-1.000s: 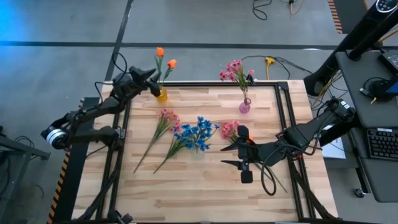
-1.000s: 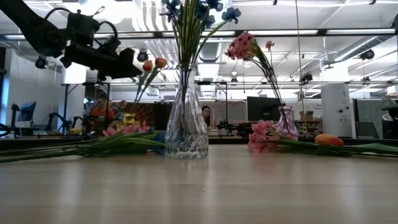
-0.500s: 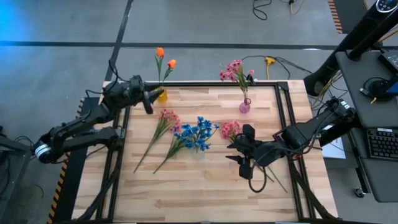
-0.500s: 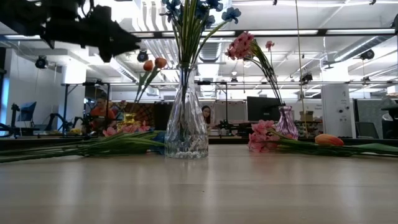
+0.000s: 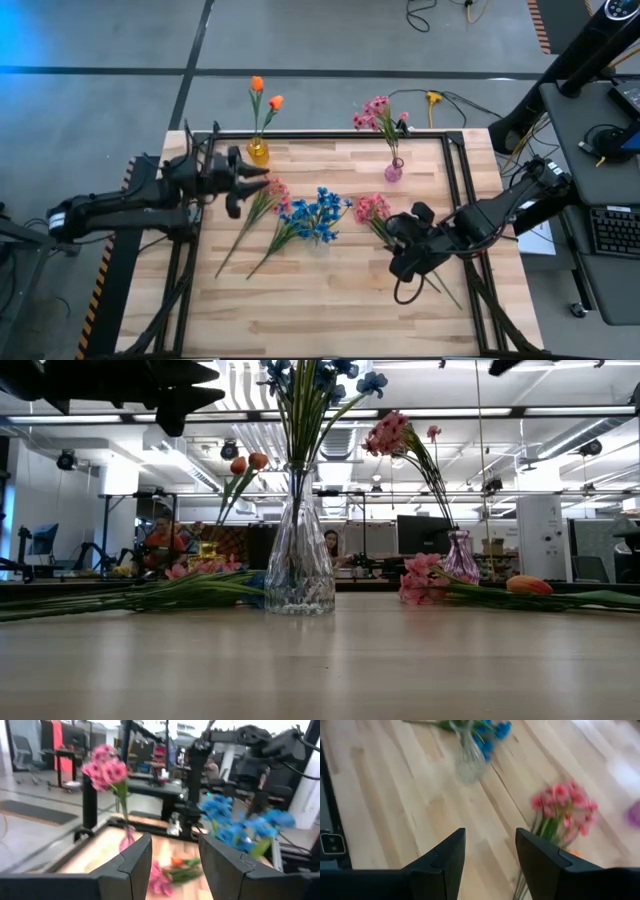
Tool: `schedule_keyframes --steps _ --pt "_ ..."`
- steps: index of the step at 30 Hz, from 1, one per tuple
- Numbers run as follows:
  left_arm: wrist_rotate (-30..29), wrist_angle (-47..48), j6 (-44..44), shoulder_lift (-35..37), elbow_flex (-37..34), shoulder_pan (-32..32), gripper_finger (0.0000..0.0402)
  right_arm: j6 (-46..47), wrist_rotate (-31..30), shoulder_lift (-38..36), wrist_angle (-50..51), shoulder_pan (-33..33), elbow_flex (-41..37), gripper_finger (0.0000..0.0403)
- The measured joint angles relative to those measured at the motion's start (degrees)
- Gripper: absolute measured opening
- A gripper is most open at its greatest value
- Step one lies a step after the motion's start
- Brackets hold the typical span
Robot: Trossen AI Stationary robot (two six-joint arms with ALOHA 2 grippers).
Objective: Sort flowers into vase by color
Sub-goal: Put the right pink flowers into the pink vase
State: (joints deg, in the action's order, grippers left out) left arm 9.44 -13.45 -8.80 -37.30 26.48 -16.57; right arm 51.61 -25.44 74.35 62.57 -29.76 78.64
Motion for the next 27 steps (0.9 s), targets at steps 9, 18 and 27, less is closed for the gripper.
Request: schedule_keyframes --steps 9,18,27 --pt "-15.2 6.0 -2.7 -1.0 0.0 15.6 0.0146 7.4 3.6 0.0 1.7 0.0 -4.1 0.0167" --pt "-24.5 18.1 -13.3 -1.0 1.0 23.8 0.0146 11.6 6.6 0.0 1.6 0.0 -9.4 0.0167" --pt "-25.0 29.0 -17.5 -4.8 5.6 25.5 0.0146 15.5 8.1 0.0 1.4 1.1 -14.7 0.0211"
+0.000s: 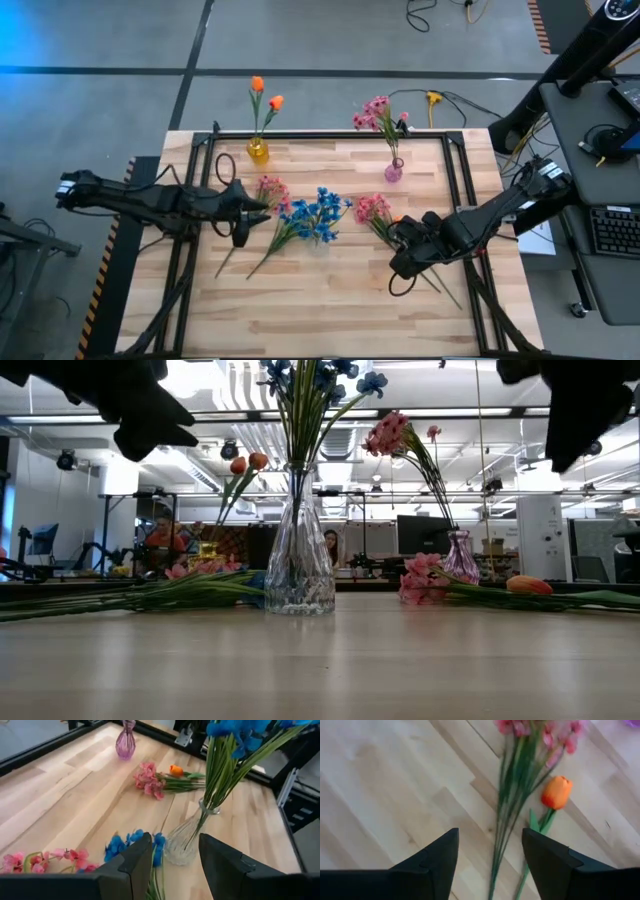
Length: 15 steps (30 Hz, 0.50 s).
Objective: Sort flowers into vase by color
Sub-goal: Put the right pink flowers into the pink vase
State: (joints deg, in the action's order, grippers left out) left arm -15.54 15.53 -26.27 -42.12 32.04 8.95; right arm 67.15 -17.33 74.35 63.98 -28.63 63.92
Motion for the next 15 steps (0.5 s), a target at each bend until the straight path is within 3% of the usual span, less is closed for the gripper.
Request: schedule_keyframes --steps 7,15 --pt "-0.5 -0.1 1.9 -4.0 2.0 0.0 0.0146 2.9 2.9 0.1 -2.2 1.5 -5.4 0.0237" --pt "-0.8 -0.1 6.8 -7.8 6.1 0.0 0.0146 2.3 3.9 2.3 -12.0 2.5 -11.2 0.0232"
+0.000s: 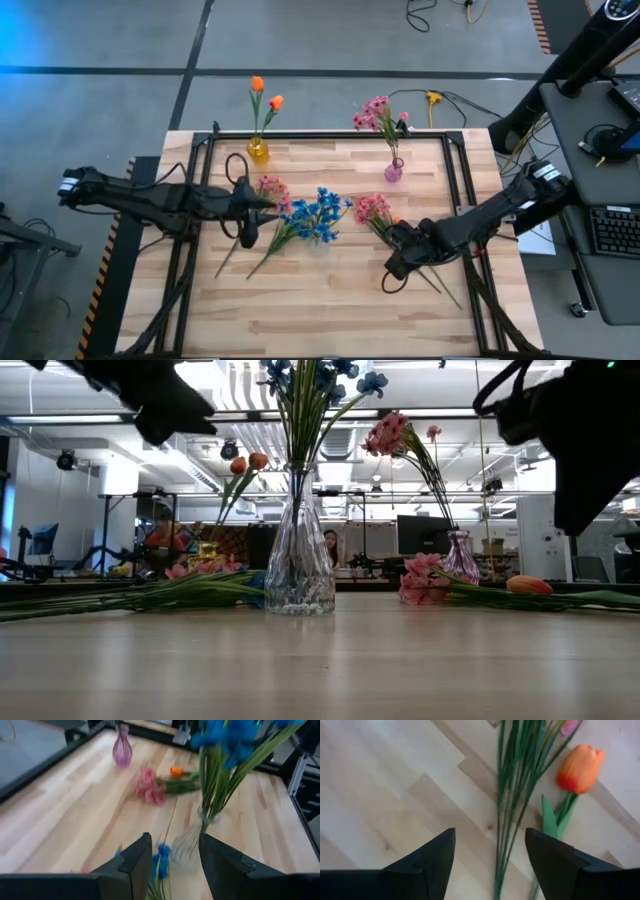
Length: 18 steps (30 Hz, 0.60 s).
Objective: Sort flowers into vase by color
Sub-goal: Put the right pink flowers into the pink vase
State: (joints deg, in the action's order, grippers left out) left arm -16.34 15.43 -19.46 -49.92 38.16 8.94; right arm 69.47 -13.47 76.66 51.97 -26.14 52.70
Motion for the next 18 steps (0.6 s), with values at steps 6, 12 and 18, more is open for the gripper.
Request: schedule_keyframes --steps 6,12,18 --pt "-2.4 0.2 3.4 -2.3 2.6 0.0 0.0146 -3.6 -1.5 4.8 -0.5 2.4 -0.5 0.0231" --pt "-7.2 0.5 6.7 -2.5 5.1 0.0 0.0146 -7.5 -1.6 8.8 -2.2 4.9 -0.5 0.0235" --pt "-7.8 1.6 7.3 -2.5 6.1 0.0 0.0146 -10.3 -1.6 10.5 -3.8 6.7 -0.5 0.024"
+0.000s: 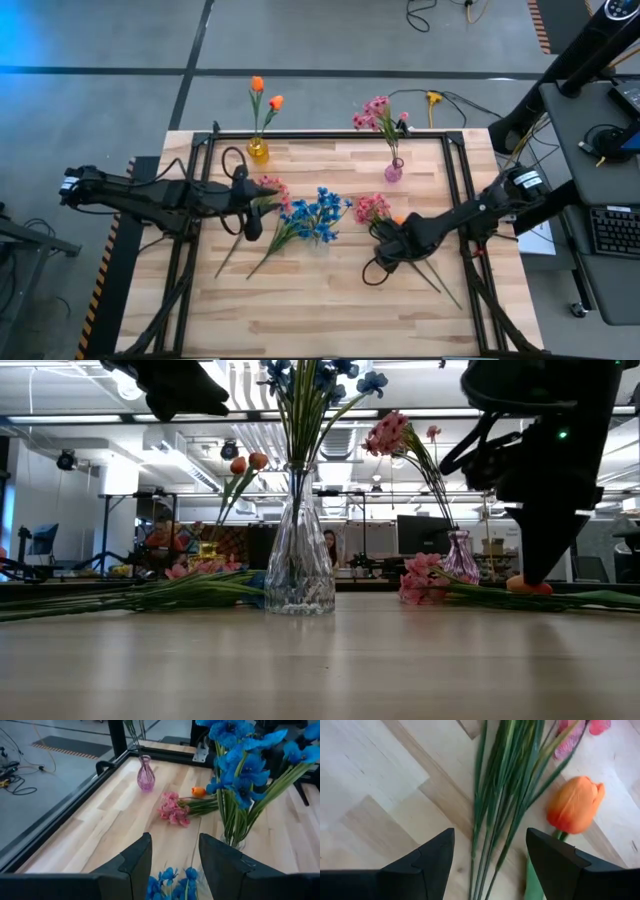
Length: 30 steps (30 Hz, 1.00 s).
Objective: Sort flowers into vase by color
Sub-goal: Put the right pink flowers into the pink vase
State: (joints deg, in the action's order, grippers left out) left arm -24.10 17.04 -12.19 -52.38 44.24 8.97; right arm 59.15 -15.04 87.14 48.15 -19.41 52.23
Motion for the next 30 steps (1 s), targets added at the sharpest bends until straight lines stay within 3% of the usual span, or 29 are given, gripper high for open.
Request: schedule_keyframes --steps 21,30 --pt "0.0 0.6 0.0 0.0 -0.3 0.0 0.0146 -4.7 -0.6 5.8 -4.4 3.2 -0.1 0.0228" --pt "0.0 0.6 0.1 0.0 -0.3 0.0 0.0146 -3.4 -0.9 6.3 -5.3 3.2 -0.2 0.0179"
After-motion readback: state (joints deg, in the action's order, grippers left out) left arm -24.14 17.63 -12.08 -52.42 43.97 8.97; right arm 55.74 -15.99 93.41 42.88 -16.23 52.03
